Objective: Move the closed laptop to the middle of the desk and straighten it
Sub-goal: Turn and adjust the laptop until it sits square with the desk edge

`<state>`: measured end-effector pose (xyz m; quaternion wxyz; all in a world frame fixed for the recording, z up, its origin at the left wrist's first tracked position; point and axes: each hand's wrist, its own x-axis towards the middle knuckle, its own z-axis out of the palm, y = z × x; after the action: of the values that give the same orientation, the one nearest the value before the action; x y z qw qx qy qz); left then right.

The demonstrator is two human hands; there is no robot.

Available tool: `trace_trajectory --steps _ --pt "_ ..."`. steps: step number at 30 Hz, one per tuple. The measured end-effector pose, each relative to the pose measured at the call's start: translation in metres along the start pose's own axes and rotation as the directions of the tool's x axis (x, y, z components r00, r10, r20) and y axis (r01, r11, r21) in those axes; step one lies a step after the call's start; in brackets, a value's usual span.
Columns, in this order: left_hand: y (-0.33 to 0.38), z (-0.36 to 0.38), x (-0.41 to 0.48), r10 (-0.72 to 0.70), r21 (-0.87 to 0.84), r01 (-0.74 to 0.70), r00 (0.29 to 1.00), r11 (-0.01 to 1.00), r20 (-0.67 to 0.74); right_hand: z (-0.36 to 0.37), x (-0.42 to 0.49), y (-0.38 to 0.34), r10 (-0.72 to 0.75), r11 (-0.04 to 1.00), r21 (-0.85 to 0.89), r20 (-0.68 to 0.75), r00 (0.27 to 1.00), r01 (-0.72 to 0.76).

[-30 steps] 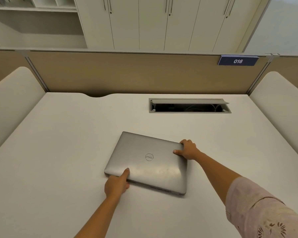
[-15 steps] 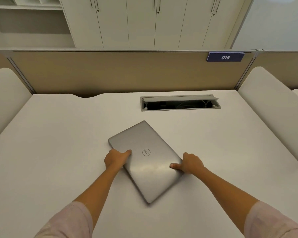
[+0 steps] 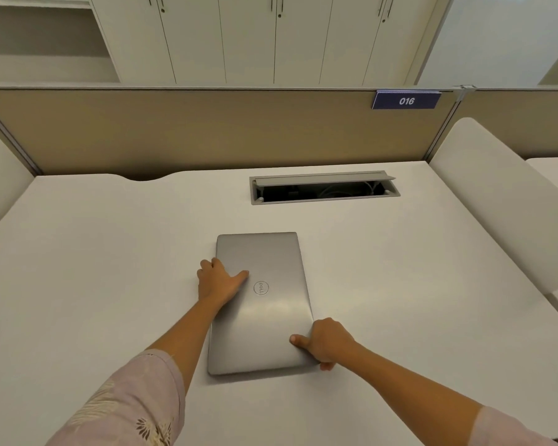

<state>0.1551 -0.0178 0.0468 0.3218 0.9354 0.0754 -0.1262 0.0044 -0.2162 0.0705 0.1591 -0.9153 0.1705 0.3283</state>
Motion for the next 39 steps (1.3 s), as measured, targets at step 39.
trace_trajectory --steps 39 --pt "-0.090 0.005 -0.152 -0.342 -0.172 0.367 0.926 0.914 0.158 -0.130 0.151 -0.060 -0.187 0.940 0.235 -0.245 0.951 0.246"
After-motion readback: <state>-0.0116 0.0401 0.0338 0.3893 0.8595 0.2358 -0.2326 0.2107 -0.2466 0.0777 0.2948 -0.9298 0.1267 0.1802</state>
